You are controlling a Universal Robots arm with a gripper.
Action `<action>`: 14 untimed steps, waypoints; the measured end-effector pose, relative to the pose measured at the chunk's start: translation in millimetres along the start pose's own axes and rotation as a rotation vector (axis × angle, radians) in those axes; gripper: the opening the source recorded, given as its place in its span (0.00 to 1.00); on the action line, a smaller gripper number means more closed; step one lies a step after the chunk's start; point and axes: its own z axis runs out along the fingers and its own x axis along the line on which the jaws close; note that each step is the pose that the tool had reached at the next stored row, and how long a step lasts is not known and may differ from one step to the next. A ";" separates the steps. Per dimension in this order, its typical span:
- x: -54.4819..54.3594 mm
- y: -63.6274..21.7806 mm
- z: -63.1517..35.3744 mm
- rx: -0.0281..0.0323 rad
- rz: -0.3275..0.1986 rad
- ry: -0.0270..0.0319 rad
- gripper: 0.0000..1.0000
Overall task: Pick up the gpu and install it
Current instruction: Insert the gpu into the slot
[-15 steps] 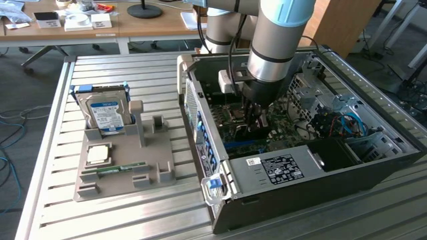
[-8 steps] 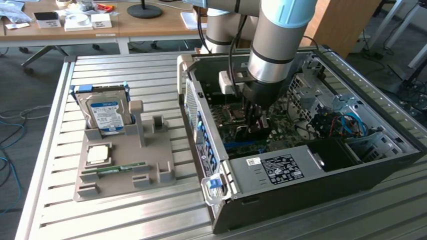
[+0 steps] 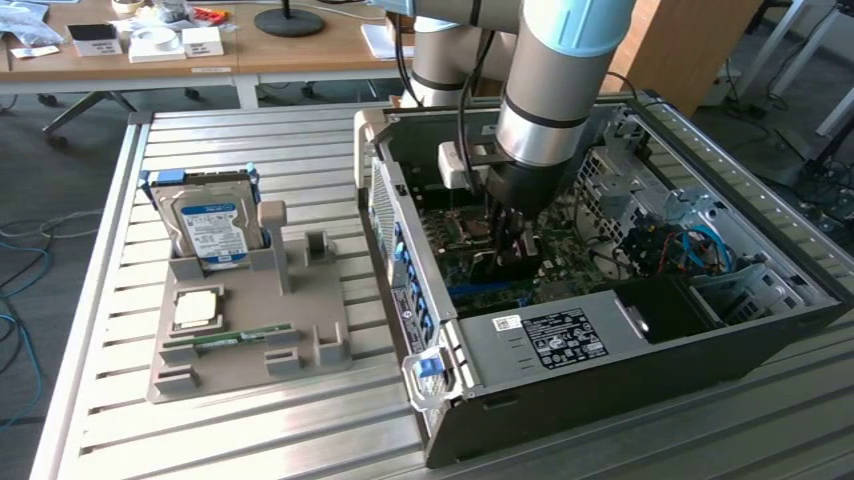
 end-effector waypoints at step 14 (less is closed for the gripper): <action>0.0 -0.1 0.0 -0.0001 -0.006 -0.0001 0.27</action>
